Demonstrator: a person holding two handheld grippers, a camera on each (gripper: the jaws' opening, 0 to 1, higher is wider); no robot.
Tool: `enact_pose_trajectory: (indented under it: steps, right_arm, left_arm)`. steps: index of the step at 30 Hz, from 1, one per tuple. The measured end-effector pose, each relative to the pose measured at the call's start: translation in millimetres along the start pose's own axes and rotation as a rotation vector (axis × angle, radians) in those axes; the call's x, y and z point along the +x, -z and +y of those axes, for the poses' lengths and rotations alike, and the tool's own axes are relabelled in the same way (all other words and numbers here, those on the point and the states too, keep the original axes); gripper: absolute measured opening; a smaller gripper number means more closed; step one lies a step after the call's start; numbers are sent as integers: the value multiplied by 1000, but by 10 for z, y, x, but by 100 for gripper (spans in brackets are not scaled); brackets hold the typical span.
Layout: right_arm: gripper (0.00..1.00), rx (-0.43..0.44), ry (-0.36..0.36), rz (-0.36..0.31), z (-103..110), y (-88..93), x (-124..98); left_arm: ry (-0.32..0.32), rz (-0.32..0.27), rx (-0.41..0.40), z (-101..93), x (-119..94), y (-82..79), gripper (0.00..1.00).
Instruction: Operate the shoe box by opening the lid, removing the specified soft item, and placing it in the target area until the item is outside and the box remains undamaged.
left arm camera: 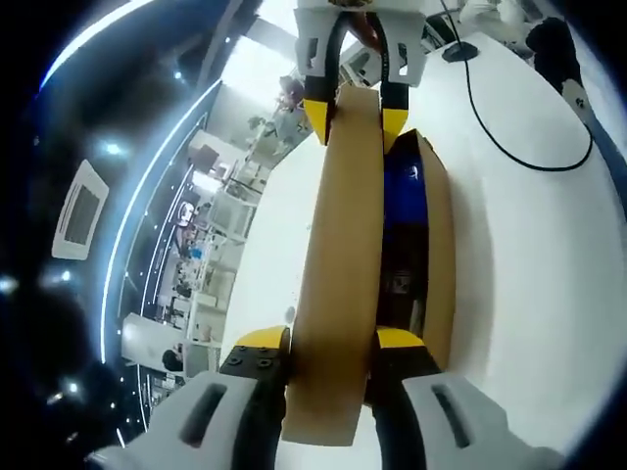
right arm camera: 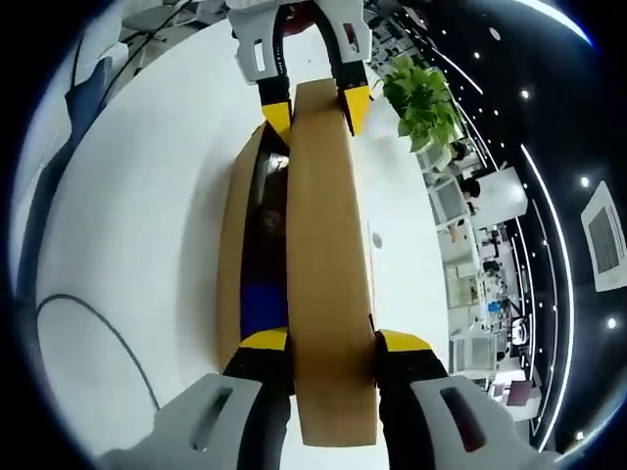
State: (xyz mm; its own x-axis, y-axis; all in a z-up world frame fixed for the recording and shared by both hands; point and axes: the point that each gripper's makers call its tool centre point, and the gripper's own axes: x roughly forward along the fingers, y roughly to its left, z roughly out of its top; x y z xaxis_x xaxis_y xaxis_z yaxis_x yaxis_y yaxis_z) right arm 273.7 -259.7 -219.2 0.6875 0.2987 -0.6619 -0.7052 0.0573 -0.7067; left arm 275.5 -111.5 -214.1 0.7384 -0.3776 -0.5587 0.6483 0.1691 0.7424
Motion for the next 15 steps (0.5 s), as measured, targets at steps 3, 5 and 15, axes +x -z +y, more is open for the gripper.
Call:
enact_pose_trajectory:
  steps: [3,5,15]
  right_arm:
    - [32,13,-7,-11,-41,-7,-22]
    - [32,40,-4,-23,-100,-21,-36]
    - [32,62,-10,-31,-336,-44,-65]
  left_arm:
    - [45,4,-23,32,-6,-15,32]
    - [49,4,-13,103,-7,-28,32]
    - [68,-15,-59,312,-6,-89,32]
